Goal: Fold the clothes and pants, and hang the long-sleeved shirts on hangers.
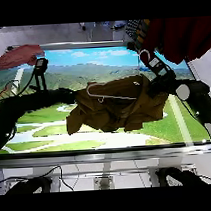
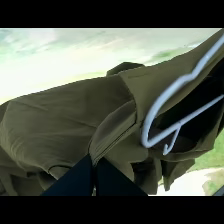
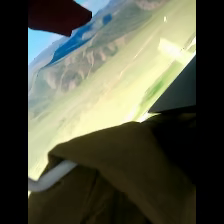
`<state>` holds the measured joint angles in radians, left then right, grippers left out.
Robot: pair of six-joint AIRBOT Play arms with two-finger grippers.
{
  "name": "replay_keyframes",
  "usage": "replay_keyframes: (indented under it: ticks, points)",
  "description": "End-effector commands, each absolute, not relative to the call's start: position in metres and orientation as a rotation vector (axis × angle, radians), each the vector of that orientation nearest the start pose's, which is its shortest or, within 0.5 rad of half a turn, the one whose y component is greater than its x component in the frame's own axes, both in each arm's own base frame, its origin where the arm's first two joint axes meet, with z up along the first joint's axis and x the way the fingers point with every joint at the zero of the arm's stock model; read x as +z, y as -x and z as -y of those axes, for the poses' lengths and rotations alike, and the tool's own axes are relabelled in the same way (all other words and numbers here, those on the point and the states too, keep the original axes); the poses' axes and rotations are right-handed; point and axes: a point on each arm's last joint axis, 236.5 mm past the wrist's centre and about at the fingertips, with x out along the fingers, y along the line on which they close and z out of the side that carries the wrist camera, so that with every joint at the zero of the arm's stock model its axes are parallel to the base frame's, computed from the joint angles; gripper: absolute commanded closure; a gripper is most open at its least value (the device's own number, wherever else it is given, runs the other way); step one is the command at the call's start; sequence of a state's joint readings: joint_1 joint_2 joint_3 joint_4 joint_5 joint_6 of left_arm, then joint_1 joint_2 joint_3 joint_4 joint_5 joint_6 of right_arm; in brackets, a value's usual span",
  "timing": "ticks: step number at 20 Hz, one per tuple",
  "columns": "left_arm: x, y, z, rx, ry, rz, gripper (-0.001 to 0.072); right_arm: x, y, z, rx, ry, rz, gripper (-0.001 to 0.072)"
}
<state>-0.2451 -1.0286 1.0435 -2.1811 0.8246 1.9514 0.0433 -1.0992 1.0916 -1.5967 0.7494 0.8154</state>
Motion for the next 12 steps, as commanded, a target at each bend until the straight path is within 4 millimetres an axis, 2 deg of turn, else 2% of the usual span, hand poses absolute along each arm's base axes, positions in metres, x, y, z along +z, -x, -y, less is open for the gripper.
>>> replay_keyframes:
  ticks: [1, 6, 9, 12]
  points:
    - [0.104, -0.379, 0.208, -0.64, 0.126, -0.805, 0.0678, 0.091, -0.426, -0.02, 0.366, 0.829, -0.778, 0.0658]
    - [0.05, -0.396, 0.236, -0.647, 0.095, -0.861, 0.0678, 0.072, -0.408, -0.035, 0.436, 0.731, -0.846, 0.066]
    - [0.036, -0.405, 0.247, -0.637, 0.089, -0.849, 0.0678, 0.056, -0.397, -0.056, 0.5, 0.612, -0.87, 0.0659]
    - [0.032, -0.407, 0.249, -0.633, 0.089, -0.85, 0.0678, 0.046, -0.387, -0.059, 0.525, 0.593, -0.911, 0.0658]
